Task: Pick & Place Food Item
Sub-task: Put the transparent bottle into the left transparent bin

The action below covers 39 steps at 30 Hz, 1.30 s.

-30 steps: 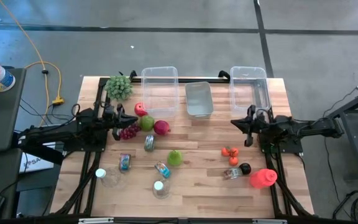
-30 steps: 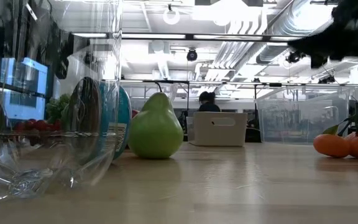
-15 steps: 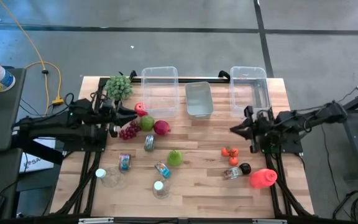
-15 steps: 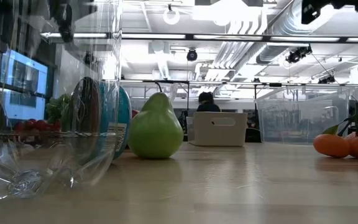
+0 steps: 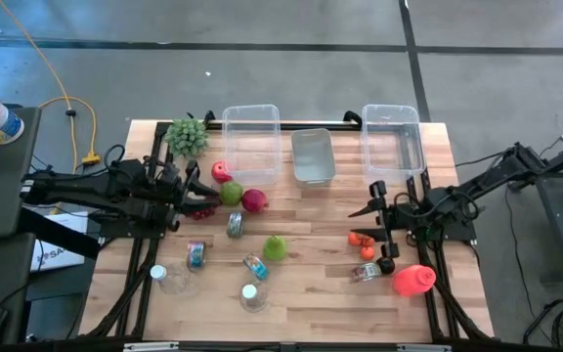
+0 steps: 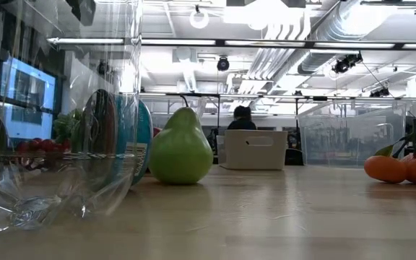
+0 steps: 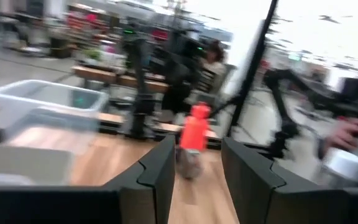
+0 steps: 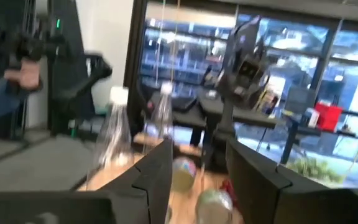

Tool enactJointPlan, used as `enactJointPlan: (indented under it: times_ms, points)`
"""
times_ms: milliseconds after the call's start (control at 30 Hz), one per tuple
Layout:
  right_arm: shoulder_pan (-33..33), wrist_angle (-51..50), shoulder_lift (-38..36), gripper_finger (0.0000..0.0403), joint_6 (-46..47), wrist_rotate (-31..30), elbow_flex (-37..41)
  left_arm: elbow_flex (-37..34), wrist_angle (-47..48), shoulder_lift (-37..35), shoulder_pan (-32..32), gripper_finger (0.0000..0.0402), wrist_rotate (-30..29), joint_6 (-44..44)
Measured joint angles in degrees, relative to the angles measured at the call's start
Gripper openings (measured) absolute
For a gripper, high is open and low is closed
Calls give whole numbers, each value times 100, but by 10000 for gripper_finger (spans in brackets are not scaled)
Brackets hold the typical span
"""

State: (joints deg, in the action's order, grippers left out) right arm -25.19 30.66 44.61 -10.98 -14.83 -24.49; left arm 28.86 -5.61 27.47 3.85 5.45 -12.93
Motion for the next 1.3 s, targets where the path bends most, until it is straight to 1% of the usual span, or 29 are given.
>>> enactJointPlan:
  times_ms: [100,200,300,433,500,567,633,667,733,833,1000,1067,1167,1300]
  points:
    - [4,134,156,150,206,0,0,109,89,6,197,127,87,88]
    - [4,142,289,151,365,-3,0,362,418,51,381,127,-104,95]
    - [4,223,390,151,605,-5,-3,880,1212,156,561,127,-287,94]
    - [4,284,578,151,841,3,0,1637,2484,326,799,127,-286,-112]
    - [4,502,681,151,920,42,0,1910,2877,385,947,127,-219,-275]
    - [4,823,808,151,927,83,0,2084,3068,431,1134,127,-64,-458]
    - [4,1206,941,151,903,167,0,2149,3195,468,1360,127,331,-490]
    - [4,1359,993,151,860,203,0,2149,3259,469,1473,127,600,-439]
    - [4,1566,1081,151,813,366,0,2147,3301,474,1682,127,931,-236]
    - [4,1678,1195,151,812,495,0,2147,3300,478,1971,127,1036,68]
    - [6,1823,1384,151,837,448,-3,2147,3333,447,2398,127,1180,751]
    - [4,1975,1505,151,837,433,-1,2147,3518,445,2556,127,1238,988]
    - [6,2281,1736,151,824,432,-3,2142,3757,473,2815,127,1285,865]
    - [7,2664,1978,151,819,421,-3,2138,3567,535,3048,127,1286,367]
